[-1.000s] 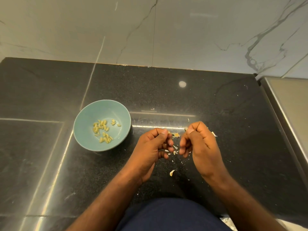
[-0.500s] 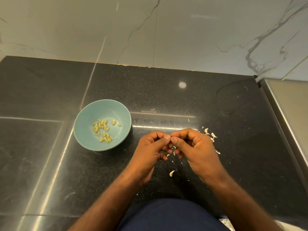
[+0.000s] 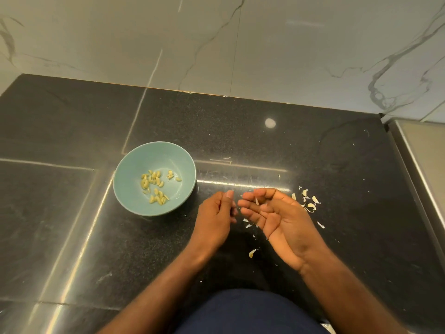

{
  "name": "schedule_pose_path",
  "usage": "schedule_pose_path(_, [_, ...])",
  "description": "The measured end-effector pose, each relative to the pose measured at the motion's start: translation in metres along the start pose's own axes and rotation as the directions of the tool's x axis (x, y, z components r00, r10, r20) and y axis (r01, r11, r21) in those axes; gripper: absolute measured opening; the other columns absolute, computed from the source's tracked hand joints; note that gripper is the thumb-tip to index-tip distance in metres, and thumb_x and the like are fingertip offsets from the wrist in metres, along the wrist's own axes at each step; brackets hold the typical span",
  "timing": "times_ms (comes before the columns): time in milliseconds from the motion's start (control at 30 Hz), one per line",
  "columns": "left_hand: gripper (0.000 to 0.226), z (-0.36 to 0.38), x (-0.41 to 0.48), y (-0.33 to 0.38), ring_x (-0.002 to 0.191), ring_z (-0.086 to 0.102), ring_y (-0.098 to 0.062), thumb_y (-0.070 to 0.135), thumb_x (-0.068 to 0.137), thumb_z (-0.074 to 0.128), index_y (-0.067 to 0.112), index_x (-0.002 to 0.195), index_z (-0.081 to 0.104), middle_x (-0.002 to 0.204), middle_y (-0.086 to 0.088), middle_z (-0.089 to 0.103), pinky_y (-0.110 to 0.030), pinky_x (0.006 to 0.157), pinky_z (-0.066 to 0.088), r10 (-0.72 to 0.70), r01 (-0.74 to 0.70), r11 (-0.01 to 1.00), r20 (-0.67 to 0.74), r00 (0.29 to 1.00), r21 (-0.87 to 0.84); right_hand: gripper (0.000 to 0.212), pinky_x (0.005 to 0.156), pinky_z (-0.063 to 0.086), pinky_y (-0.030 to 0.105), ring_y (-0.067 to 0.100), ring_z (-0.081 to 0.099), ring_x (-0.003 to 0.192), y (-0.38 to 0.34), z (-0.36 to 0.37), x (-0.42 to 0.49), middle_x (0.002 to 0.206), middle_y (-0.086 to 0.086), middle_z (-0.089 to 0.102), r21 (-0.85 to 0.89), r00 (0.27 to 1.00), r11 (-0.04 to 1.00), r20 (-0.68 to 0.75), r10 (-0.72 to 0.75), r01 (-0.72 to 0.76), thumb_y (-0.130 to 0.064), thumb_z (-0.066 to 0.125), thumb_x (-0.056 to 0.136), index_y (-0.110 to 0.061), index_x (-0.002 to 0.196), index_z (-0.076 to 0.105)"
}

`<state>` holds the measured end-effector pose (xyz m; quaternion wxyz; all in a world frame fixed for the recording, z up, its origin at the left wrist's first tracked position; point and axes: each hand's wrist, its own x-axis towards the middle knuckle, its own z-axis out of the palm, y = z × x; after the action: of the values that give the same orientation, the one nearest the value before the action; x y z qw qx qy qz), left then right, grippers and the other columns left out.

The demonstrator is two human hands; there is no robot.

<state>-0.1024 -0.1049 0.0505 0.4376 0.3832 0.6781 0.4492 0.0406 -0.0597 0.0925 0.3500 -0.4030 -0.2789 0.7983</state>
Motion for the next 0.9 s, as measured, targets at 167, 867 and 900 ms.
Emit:
schedule_pose_path(167, [0.018,0.003,0.016,-0.035,0.064,0.058,-0.008,0.016,0.105,0.042,0.021,0.096,0.057,0.074,0.005,0.06,-0.034,0.062,0.051,0.11,-0.073,0.96,-0.122,0.986,0.269,0.033,0.098,0.056,0.04,0.034,0.068,0.111,0.003,0.021,0.014,0.114,0.024,0.069,0.114,0.998,0.991,-0.004,0.066,-0.065,-0.022,0.052,0.091,0.0,0.115,0.063])
schedule_pose_path(867, [0.029,0.004,0.022,-0.043,0.056,0.048,-0.011,0.03,0.102,0.053,0.015,0.077,0.057,0.061,0.006,0.051,-0.034,0.056,0.042,0.196,-0.15,0.946,-0.14,0.971,0.286,0.029,0.055,0.044,0.03,0.018,0.052,0.059,0.012,0.002,0.031,0.063,0.006,0.059,-0.399,0.95,0.877,-0.044,-0.31,0.268,-0.006,0.045,0.086,-0.014,0.066,0.064])
schedule_pose_path(900, [0.028,0.004,0.022,-0.042,0.055,0.046,-0.008,0.029,0.101,0.054,0.016,0.077,0.057,0.06,0.008,0.05,-0.031,0.055,0.041,0.2,-0.152,0.945,-0.143,0.969,0.288,0.025,0.055,0.046,0.029,0.018,0.055,0.06,0.013,-0.01,0.024,0.067,0.006,0.063,-0.485,0.951,0.836,-0.028,-0.307,0.256,-0.015,0.049,0.089,-0.012,0.072,0.067])
